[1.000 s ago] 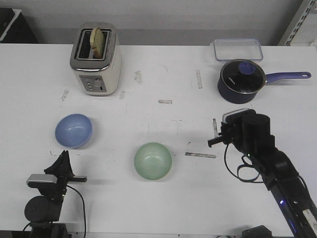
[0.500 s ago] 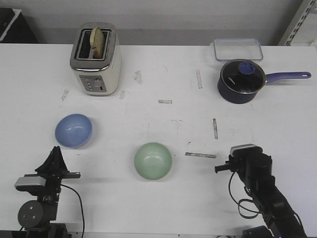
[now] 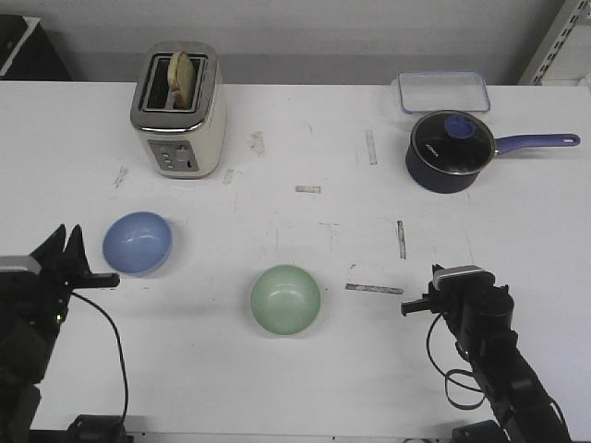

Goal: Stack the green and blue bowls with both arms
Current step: 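Move the left gripper to the rim of the blue bowl and grip it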

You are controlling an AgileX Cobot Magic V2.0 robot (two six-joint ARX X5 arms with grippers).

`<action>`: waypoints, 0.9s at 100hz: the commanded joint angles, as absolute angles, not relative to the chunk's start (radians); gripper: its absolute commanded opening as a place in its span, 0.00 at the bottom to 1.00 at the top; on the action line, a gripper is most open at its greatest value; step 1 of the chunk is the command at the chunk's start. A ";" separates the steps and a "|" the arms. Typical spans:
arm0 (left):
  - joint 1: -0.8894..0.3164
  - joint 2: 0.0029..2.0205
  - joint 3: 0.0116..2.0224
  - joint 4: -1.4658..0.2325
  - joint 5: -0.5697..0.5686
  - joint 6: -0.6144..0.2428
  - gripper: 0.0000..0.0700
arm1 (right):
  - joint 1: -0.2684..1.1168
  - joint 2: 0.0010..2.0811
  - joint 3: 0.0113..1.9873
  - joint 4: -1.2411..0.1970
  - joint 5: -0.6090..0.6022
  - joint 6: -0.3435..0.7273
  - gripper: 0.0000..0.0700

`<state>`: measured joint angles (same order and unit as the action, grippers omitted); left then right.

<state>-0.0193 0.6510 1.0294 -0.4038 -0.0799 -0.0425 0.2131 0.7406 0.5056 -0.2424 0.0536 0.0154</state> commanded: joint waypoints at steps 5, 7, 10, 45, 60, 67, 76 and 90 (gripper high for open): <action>0.007 0.796 1.172 -0.511 -0.082 -0.082 0.65 | 0.215 0.747 0.511 -0.232 0.053 0.027 0.00; 0.015 0.822 1.192 -0.529 -0.082 -0.091 0.65 | 0.215 0.747 0.511 -0.232 0.053 0.027 0.00; 0.028 0.858 1.219 -0.554 -0.081 -0.104 0.65 | 0.215 0.747 0.511 -0.232 0.053 0.027 0.00; 0.208 1.194 1.267 -0.696 0.132 -0.199 0.64 | 0.215 0.747 0.511 -0.233 0.053 0.026 0.00; 0.243 1.322 1.267 -0.740 0.130 -0.191 0.64 | 0.215 0.747 0.511 -0.245 0.052 0.026 0.00; 0.257 1.377 1.267 -0.755 0.130 -0.190 0.64 | 0.215 0.747 0.511 -0.253 0.052 0.026 0.00; 0.266 1.441 1.267 -0.773 0.131 -0.189 0.64 | 0.215 0.747 0.511 -0.260 0.052 0.026 0.00; 0.271 1.521 1.267 -0.794 0.132 -0.188 0.64 | 0.215 0.747 0.511 -0.263 0.052 0.027 0.00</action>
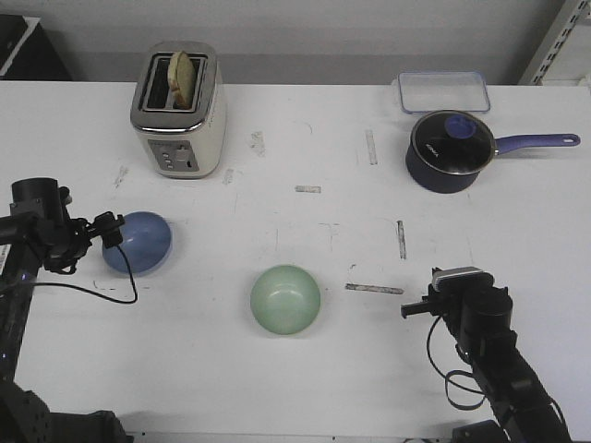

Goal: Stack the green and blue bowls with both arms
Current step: 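Move the left gripper to the rim of the blue bowl and grip it, then carry the blue bowl with the left gripper and lower it into the green bowl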

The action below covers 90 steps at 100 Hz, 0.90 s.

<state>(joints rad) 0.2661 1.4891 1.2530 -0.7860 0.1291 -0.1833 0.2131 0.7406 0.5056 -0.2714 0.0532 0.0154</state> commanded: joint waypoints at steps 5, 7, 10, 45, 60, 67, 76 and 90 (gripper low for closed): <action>0.271 1.543 1.267 -0.793 0.133 -0.189 0.64 | 0.215 0.747 0.511 -0.263 0.052 0.027 0.00; 0.271 1.550 1.267 -0.793 0.133 -0.189 0.64 | 0.215 0.747 0.511 -0.263 0.052 0.027 0.00; 0.271 1.560 1.267 -0.792 0.133 -0.189 0.64 | 0.215 0.747 0.511 -0.263 0.052 0.027 0.00; 0.271 1.644 1.267 -0.786 0.133 -0.183 0.50 | 0.215 0.747 0.511 -0.263 0.052 0.026 0.00; 0.271 1.663 1.267 -0.786 0.131 -0.184 0.15 | 0.215 0.747 0.511 -0.263 0.052 0.026 0.00; 0.271 1.663 1.267 -0.770 0.131 -0.184 0.05 | 0.215 0.747 0.511 -0.263 0.052 0.026 0.00; 0.271 1.663 1.267 -0.764 0.131 -0.185 0.00 | 0.215 0.747 0.511 -0.263 0.052 0.026 0.00; 0.270 1.662 1.278 -0.747 0.132 -0.185 0.00 | 0.215 0.747 0.511 -0.263 0.052 0.026 0.00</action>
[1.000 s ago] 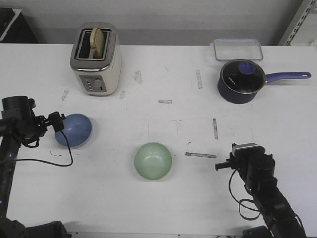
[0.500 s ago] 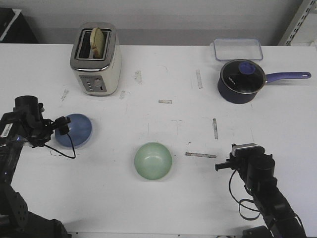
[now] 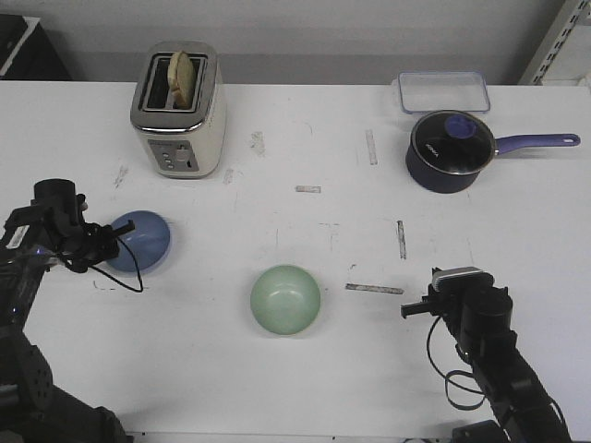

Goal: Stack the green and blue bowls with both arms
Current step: 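Carry the blue bowl with the left gripper and lower it into the green bowl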

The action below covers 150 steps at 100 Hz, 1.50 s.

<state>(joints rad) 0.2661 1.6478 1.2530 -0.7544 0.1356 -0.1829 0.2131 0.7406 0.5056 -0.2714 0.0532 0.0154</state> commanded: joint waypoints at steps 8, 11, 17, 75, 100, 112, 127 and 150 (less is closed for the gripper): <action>0.270 1.660 1.310 -0.758 0.132 -0.185 0.00 | 0.215 0.747 0.511 -0.263 0.052 0.026 0.00; 0.269 1.657 1.327 -0.765 0.132 -0.185 0.00 | 0.215 0.747 0.511 -0.263 0.052 0.026 0.00; 0.266 1.650 1.364 -0.779 0.132 -0.185 0.00 | 0.215 0.747 0.511 -0.263 0.052 0.026 0.00; -0.049 1.395 1.506 -0.965 0.257 -0.185 0.00 | 0.215 0.747 0.511 -0.263 0.052 0.030 0.00; -0.361 1.439 1.470 -0.993 0.256 -0.184 0.00 | 0.215 0.747 0.511 -0.263 0.052 0.030 0.00; -0.478 1.500 1.470 -0.987 0.256 -0.184 0.00 | 0.215 0.747 0.511 -0.263 0.052 0.030 0.00; -0.579 1.589 1.470 -0.962 0.256 -0.184 0.00 | 0.215 0.747 0.511 -0.263 0.052 0.030 0.00; -0.643 1.687 1.470 -0.931 0.255 -0.174 0.00 | 0.215 0.747 0.511 -0.263 0.052 0.030 0.00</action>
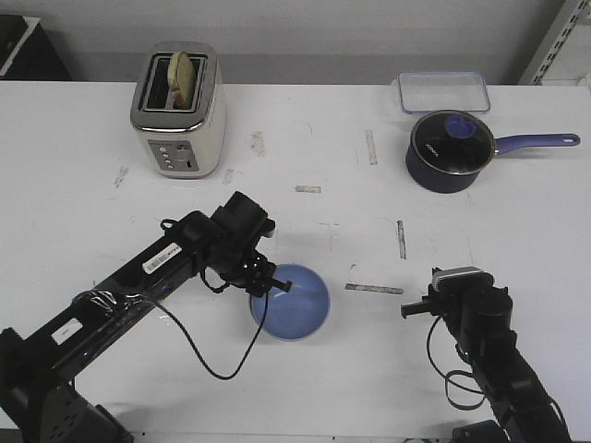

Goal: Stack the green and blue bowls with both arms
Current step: 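Carry the blue bowl with the left gripper and lower it into the green bowl, then open the left gripper and lift it away from the stacked bowls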

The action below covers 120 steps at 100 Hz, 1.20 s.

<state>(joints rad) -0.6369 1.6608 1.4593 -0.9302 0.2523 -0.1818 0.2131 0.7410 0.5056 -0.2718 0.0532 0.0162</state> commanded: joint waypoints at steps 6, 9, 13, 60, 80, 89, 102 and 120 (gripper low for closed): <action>-0.644 1.702 1.470 -0.932 0.254 -0.174 0.00 | 0.215 0.747 0.511 -0.263 0.052 0.030 0.00; -0.644 1.706 1.470 -0.933 0.253 -0.174 0.00 | 0.215 0.747 0.511 -0.263 0.052 0.030 0.00; -0.644 1.710 1.470 -0.933 0.240 -0.174 0.00 | 0.215 0.747 0.511 -0.264 0.052 0.030 0.00; -0.651 1.708 1.471 -0.921 0.155 -0.178 0.13 | 0.215 0.747 0.511 -0.270 0.052 0.030 0.00; -0.651 1.706 1.497 -0.920 0.159 -0.178 0.83 | 0.215 0.747 0.511 -0.270 0.052 0.030 0.00; -0.651 1.700 1.528 -0.936 0.159 -0.177 0.94 | 0.215 0.747 0.511 -0.270 0.052 0.030 0.00; -0.651 1.678 1.584 -0.953 0.159 -0.177 0.93 | 0.215 0.747 0.511 -0.270 0.052 0.030 0.00; -0.646 1.619 1.667 -0.971 0.157 -0.169 0.91 | 0.215 0.747 0.511 -0.274 0.052 0.030 0.00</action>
